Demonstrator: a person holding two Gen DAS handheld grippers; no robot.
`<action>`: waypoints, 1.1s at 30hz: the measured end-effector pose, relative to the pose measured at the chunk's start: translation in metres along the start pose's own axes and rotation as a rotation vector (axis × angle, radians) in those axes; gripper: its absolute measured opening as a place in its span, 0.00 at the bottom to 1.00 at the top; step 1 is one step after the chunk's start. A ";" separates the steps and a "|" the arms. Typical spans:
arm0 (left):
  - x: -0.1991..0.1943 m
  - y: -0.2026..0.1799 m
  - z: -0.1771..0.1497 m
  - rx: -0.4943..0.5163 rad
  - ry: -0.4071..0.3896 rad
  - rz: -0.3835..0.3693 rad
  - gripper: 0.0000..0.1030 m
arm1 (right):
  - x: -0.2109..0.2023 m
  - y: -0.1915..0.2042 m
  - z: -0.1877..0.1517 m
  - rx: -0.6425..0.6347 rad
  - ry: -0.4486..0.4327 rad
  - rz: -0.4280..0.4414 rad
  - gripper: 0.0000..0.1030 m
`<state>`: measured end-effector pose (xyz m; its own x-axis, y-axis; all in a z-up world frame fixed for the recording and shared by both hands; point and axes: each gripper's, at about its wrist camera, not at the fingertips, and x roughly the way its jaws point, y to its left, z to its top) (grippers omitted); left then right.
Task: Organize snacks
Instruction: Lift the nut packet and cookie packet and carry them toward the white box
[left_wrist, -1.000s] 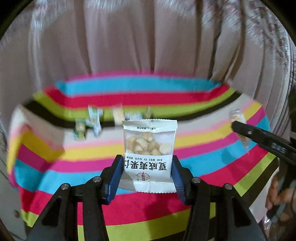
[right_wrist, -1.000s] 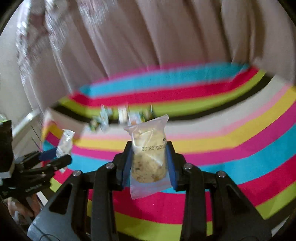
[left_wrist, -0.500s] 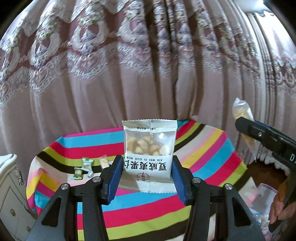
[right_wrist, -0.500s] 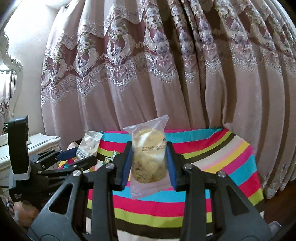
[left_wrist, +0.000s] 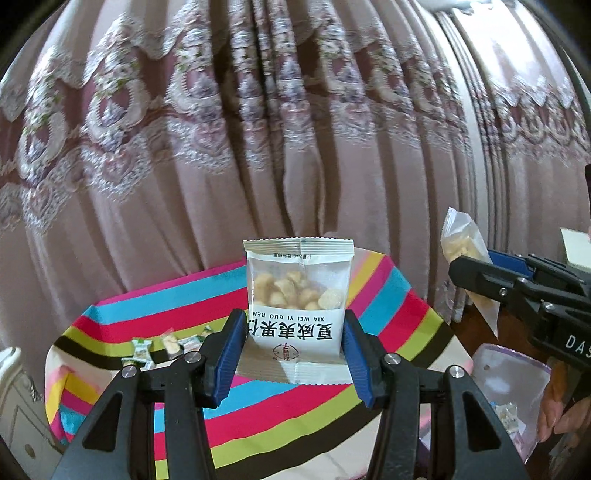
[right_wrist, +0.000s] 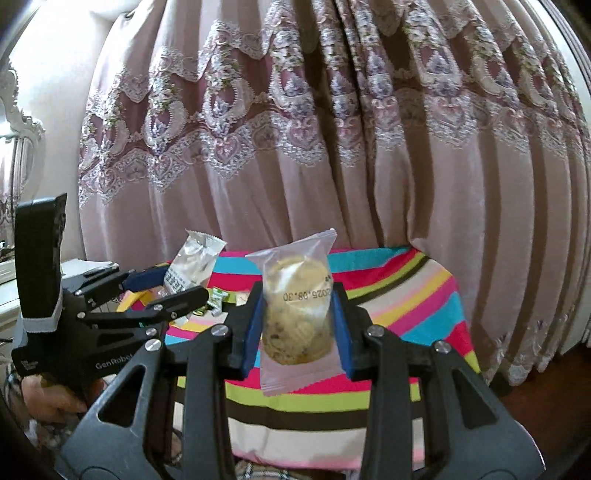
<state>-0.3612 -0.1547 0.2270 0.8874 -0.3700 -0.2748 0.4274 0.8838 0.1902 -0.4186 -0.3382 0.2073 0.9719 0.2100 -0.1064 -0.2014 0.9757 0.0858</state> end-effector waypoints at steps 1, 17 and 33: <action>0.000 -0.005 -0.001 0.009 0.003 -0.011 0.51 | -0.005 -0.004 -0.003 -0.001 0.007 -0.014 0.38; 0.025 -0.117 -0.031 0.152 0.175 -0.334 0.51 | -0.062 -0.097 -0.072 0.155 0.164 -0.225 0.38; 0.079 -0.203 -0.081 0.232 0.473 -0.602 0.51 | -0.082 -0.164 -0.142 0.266 0.432 -0.408 0.38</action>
<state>-0.3917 -0.3405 0.0904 0.3478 -0.5579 -0.7535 0.8810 0.4694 0.0591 -0.4827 -0.5070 0.0617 0.8161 -0.1136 -0.5666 0.2641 0.9454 0.1908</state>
